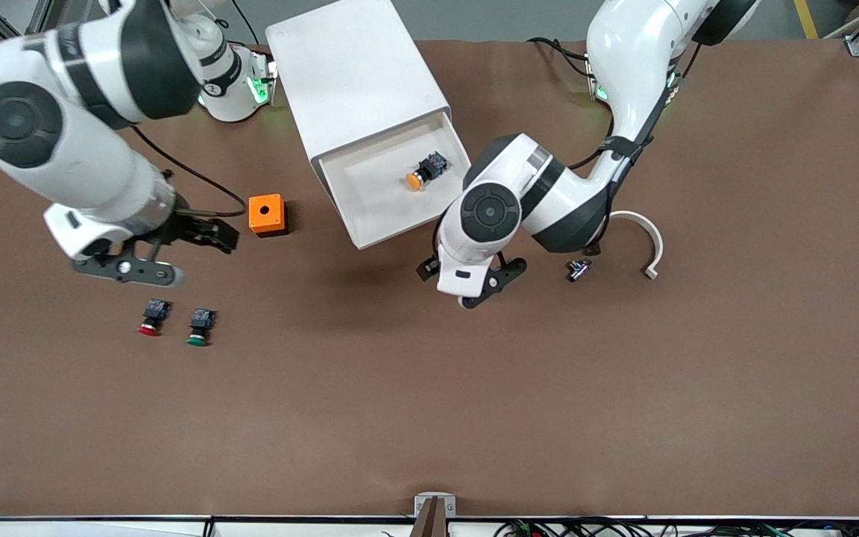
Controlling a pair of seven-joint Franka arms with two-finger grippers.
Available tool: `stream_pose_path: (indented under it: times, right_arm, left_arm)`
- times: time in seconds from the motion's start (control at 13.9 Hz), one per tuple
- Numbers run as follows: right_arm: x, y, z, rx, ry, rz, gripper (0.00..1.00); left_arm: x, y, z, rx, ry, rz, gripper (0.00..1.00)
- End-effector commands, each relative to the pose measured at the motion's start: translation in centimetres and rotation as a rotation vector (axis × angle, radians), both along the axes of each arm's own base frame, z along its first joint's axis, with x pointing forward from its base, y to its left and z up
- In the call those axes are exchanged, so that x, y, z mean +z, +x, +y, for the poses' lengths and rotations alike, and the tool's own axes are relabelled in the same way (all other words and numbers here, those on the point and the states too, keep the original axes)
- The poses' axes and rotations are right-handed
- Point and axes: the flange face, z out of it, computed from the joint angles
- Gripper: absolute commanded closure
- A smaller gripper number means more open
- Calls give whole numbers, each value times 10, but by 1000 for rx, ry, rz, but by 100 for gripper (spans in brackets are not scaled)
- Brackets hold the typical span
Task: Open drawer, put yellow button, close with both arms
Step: 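Withdraw the right gripper while the left gripper pushes the drawer inward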
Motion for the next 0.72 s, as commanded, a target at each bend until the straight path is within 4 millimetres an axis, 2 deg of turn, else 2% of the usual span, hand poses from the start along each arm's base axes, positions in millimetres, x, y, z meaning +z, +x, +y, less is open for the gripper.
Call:
stream_pose_path:
  times: [0.0, 0.14, 0.22, 0.36, 0.65]
  right_arm:
    - [17, 5, -55, 58, 9, 30, 0]
    - [27, 2, -95, 74, 24, 44, 0]
    - [28, 2, -111, 60, 26, 47, 0]
    - [43, -2, -133, 45, 31, 48, 0]
    - [57, -9, -146, 27, 34, 79, 0]
  left_arm:
    - [6, -17, -7, -26, 20, -21, 0]
    - [7, -30, -16, -47, 25, -19, 0]
    - [6, -39, -22, -61, 31, -14, 0]
    - [6, -51, -30, -80, 36, -7, 0]
    - [6, -72, -48, -79, 42, 9, 0]
